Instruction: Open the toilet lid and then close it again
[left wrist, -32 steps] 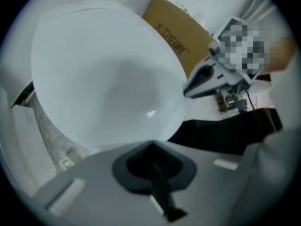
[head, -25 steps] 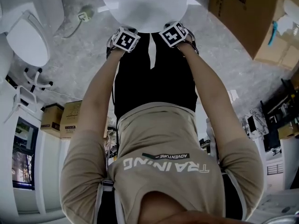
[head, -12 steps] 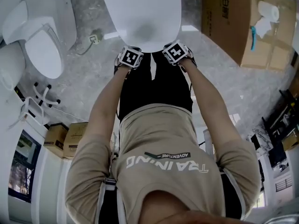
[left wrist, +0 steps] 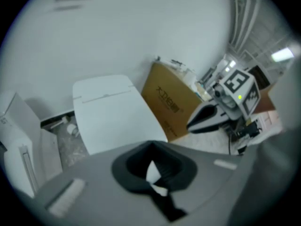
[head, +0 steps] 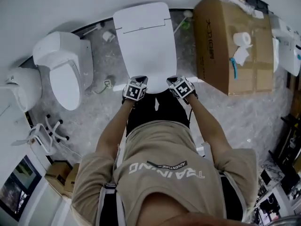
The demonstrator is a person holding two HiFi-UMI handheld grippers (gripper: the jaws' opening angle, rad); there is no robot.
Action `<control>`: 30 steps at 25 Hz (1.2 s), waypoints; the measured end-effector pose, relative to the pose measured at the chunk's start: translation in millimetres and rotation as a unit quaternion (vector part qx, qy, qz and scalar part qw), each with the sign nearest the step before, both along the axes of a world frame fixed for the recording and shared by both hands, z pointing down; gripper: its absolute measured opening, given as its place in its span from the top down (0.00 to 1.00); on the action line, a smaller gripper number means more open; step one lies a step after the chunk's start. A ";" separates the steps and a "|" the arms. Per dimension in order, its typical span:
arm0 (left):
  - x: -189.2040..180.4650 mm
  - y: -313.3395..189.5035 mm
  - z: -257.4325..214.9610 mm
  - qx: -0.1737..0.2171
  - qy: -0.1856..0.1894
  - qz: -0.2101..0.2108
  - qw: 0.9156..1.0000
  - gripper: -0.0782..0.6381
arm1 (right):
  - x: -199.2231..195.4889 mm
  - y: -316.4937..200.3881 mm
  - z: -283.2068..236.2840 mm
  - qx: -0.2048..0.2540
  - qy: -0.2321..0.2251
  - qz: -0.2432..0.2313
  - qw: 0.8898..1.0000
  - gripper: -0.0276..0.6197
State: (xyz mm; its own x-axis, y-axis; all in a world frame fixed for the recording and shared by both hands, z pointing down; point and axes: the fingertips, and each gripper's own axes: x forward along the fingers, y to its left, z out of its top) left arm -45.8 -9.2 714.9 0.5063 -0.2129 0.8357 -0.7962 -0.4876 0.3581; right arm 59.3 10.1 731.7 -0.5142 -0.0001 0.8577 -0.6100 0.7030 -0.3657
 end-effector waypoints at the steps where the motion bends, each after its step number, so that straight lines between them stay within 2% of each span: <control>1: -0.9 -9.7 -13.3 0.018 0.001 -0.008 1.000 0.89 | 0.0 -6.5 -11.0 0.012 -0.009 0.007 1.000 0.94; 7: -14.0 -47.0 -97.7 0.128 -0.004 -0.032 0.991 0.89 | -4.0 -44.1 -92.8 0.095 -0.085 0.072 0.989 0.94; 10: -24.8 -55.2 -140.8 0.179 -0.005 -0.043 0.983 0.89 | -11.0 -60.3 -129.1 0.129 -0.111 0.091 0.981 0.94; 13: -29.3 -70.0 -185.3 0.227 0.009 -0.069 0.971 0.89 | -13.9 -79.3 -167.7 0.174 -0.121 0.090 0.973 0.94; 18: -32.8 -116.6 -257.4 0.306 0.035 -0.089 0.947 0.89 | -20.0 -118.4 -236.6 0.264 -0.142 0.082 0.951 0.94; 22: -36.9 -146.0 -305.1 0.356 0.037 -0.101 0.928 0.89 | -19.7 -143.0 -284.9 0.298 -0.154 0.093 0.937 0.94; 24: -40.2 -158.4 -332.8 0.379 0.051 -0.122 0.916 0.89 | -18.4 -154.3 -308.4 0.311 -0.169 0.108 0.929 0.94; 27: -50.0 -172.1 -375.3 0.411 0.079 -0.151 0.895 0.89 | -23.4 -170.8 -350.8 0.341 -0.199 0.129 0.910 0.94; 30: -55.8 -180.4 -414.8 0.454 0.074 -0.146 0.876 0.89 | -29.8 -186.6 -393.4 0.390 -0.215 0.145 0.883 0.94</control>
